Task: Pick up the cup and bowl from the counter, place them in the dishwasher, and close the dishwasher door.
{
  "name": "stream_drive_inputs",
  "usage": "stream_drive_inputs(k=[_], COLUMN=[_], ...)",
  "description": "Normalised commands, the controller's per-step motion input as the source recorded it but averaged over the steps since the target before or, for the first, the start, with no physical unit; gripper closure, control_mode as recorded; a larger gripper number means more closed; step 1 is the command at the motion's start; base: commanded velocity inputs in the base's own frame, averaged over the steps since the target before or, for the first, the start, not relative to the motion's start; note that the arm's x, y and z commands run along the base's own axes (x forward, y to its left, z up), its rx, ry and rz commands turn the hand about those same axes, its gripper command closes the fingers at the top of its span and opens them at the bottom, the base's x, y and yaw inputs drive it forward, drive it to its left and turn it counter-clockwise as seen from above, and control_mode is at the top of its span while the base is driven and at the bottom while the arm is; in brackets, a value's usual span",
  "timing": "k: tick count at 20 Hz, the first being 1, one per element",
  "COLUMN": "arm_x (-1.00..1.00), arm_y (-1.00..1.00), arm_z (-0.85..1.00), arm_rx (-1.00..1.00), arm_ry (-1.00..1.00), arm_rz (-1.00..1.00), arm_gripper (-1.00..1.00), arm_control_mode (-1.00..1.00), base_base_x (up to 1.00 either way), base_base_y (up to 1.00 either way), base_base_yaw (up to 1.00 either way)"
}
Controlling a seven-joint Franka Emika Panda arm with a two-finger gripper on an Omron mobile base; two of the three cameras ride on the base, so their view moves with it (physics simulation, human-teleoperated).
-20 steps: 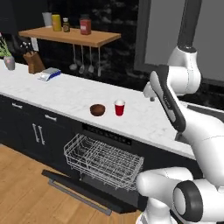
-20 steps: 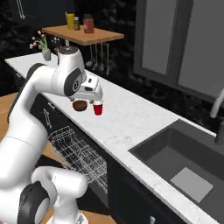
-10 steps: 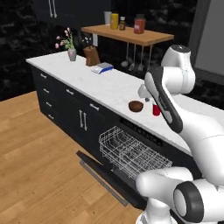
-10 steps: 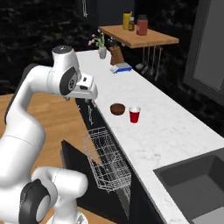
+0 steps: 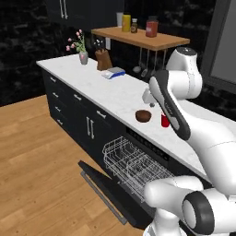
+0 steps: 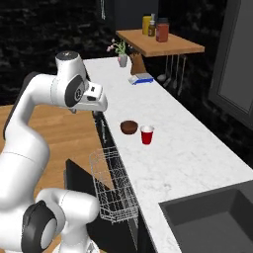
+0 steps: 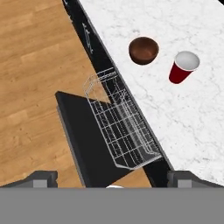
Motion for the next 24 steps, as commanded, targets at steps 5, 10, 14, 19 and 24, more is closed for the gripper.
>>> stream_drive_inputs(k=[5,10,14,19,24], arm_x=[0.00,0.00,0.00,0.34,0.67], arm_y=[0.00,0.00,0.00,-0.48,-0.46], arm_z=[0.00,0.00,0.00,-0.21,-0.41], arm_rx=[0.00,0.00,0.00,0.00,-0.02], arm_ry=[0.00,0.00,0.00,0.01,0.01], arm_rz=[0.00,0.00,0.00,0.07,0.05], arm_gripper=[-1.00,-1.00,-1.00,-1.00,-1.00], arm_control_mode=[1.00,1.00,1.00,-1.00,-1.00], base_base_x=[0.10,0.08,0.05,0.00,0.00], base_base_y=[-0.40,-0.31,-0.45,0.00,0.00], base_base_yaw=[0.14,0.09,0.08,0.00,0.00])
